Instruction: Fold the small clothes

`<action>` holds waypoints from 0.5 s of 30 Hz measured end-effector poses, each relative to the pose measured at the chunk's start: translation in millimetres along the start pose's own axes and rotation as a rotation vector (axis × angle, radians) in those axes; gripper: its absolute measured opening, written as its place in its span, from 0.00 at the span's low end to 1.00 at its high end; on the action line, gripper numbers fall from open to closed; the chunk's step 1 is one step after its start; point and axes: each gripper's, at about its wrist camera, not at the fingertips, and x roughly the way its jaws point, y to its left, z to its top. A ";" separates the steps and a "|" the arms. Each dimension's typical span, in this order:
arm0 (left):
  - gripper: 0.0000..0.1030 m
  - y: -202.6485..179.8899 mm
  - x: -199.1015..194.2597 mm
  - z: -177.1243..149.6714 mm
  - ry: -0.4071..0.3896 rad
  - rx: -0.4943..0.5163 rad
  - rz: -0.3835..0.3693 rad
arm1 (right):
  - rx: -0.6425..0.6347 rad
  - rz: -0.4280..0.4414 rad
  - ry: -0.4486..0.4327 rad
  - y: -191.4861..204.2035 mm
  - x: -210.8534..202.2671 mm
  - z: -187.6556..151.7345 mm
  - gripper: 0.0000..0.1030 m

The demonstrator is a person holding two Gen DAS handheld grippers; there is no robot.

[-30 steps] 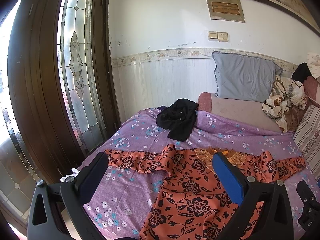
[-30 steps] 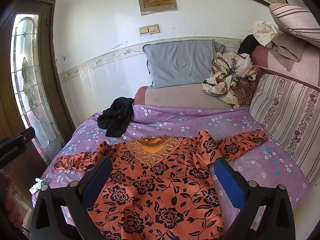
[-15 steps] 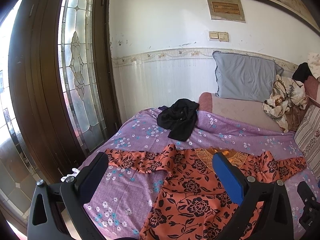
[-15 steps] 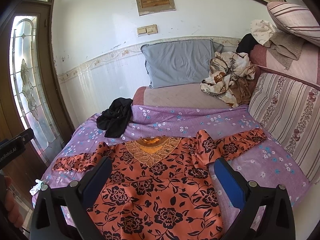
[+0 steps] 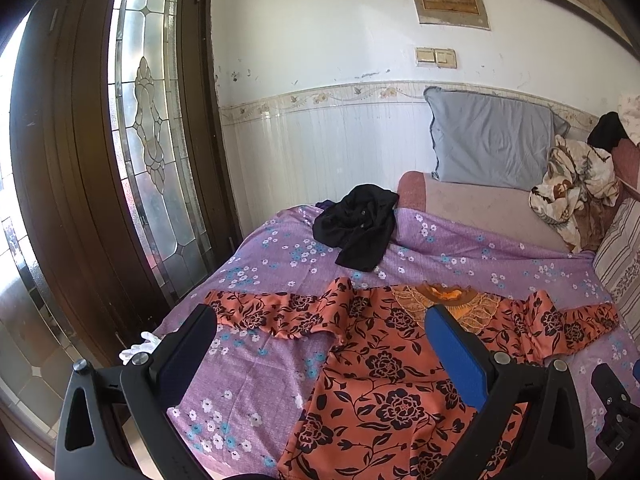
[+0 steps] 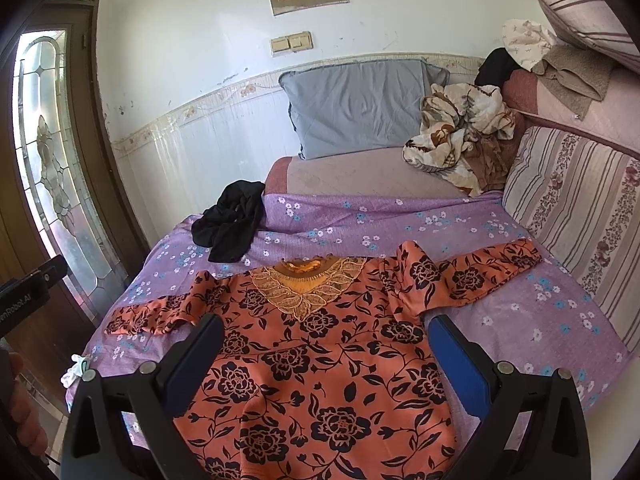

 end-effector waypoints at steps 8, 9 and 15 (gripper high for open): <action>1.00 -20.8 32.9 0.1 0.025 0.009 -0.017 | 0.021 -0.029 0.055 -15.4 30.8 -0.1 1.00; 1.00 -26.0 39.8 -0.2 0.024 0.010 -0.021 | 0.027 -0.036 0.063 -19.0 37.4 0.4 1.00; 1.00 -62.4 92.5 -4.3 0.083 0.047 -0.036 | 0.061 -0.101 0.119 -53.6 88.4 2.8 1.00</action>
